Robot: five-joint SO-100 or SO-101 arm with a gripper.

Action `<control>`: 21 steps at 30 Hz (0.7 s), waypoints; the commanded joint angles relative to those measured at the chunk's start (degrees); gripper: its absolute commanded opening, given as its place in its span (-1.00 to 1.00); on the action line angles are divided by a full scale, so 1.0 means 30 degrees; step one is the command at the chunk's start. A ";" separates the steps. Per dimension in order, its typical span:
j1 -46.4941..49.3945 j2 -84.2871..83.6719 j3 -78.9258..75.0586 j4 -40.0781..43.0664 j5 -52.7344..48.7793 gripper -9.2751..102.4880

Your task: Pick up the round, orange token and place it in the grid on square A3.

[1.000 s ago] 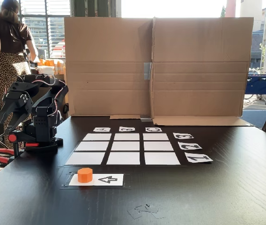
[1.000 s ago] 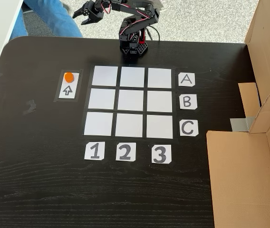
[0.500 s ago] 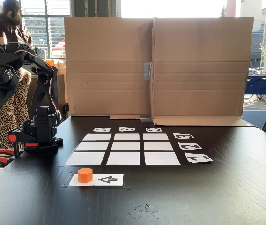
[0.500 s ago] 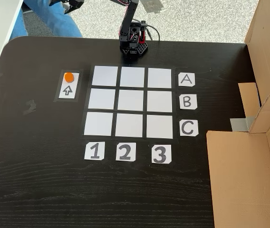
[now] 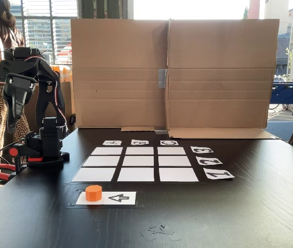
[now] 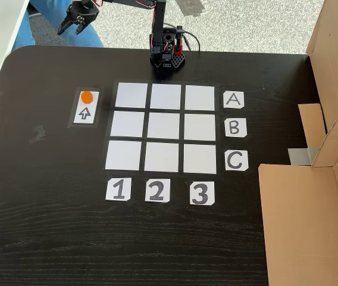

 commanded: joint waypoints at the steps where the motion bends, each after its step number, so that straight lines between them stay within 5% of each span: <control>1: -0.0850 -0.0498 -0.1172 0.0293 -0.1113 -0.25; 21: -0.4863 -0.5537 -0.2578 0.0352 -0.2578 -0.19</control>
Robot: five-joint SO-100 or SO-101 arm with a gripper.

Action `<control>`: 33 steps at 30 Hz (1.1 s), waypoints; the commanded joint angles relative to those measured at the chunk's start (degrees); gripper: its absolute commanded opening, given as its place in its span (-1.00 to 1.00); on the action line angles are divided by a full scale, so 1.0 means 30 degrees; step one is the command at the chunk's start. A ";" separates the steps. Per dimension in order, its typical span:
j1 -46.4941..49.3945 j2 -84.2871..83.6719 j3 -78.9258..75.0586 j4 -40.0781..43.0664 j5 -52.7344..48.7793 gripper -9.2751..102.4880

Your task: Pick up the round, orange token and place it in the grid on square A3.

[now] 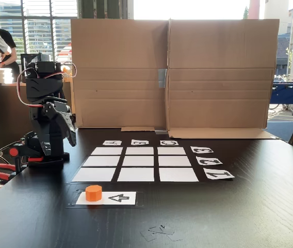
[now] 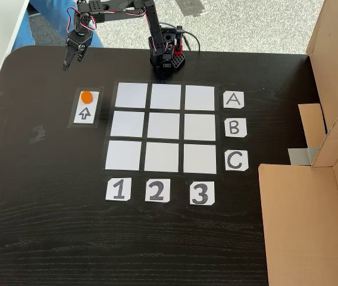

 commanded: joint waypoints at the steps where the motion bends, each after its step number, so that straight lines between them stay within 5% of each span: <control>1: -0.0498 -0.0293 -0.0791 -0.0117 -0.0088 -0.19; 33: -0.2959 -0.4922 -0.1143 -0.0732 -0.1436 -0.15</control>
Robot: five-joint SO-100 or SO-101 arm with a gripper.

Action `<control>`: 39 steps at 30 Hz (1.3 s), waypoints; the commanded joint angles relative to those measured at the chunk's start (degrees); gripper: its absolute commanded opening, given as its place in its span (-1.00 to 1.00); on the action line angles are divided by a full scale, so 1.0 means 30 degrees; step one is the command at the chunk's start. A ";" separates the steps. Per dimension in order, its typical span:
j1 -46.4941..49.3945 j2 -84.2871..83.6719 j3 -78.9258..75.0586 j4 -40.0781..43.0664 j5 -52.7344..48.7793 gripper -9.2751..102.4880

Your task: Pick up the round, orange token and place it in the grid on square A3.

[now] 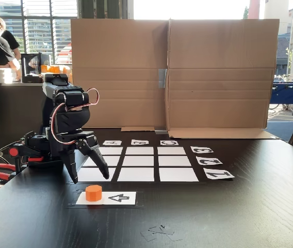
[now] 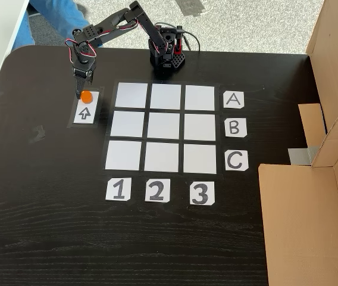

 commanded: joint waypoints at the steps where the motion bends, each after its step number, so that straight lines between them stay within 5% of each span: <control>1: -0.0176 0.0000 -0.0850 -0.0205 -0.0703 -0.15; 27: -0.0234 -0.3281 -0.3457 -0.1230 -0.3574 -0.15; 35: -0.0352 -0.3662 -0.3281 -0.2256 -0.4160 -0.82; 39: -0.0264 -0.3867 -0.3281 -0.2373 -0.4189 -0.85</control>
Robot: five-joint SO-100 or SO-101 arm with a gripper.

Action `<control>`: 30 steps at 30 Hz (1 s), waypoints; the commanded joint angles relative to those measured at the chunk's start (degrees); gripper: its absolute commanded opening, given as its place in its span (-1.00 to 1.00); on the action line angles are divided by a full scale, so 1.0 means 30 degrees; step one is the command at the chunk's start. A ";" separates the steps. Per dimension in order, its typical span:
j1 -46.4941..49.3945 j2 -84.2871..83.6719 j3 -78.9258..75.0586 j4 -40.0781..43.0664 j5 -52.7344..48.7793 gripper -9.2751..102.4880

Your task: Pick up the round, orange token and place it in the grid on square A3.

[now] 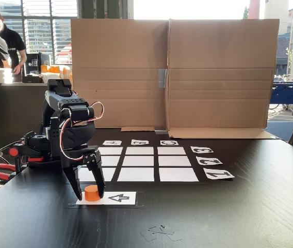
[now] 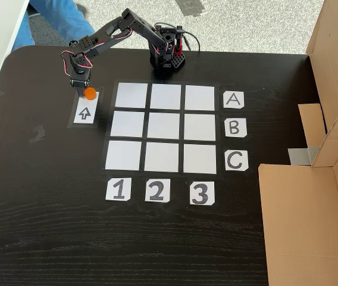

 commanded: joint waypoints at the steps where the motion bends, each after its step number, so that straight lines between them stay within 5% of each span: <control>1: -0.0059 0.0029 -0.0498 -0.0146 -0.0117 -0.85; 5: -0.0029 0.0029 -0.0439 -0.0176 -0.0117 -0.84; 11: 0.0352 -0.0176 -0.0293 0.0059 0.0029 0.11; 13: 0.0469 -0.0205 -0.0088 0.0088 0.0029 0.24; 30: 0.2285 0.4307 0.2959 -0.1025 0.0996 0.41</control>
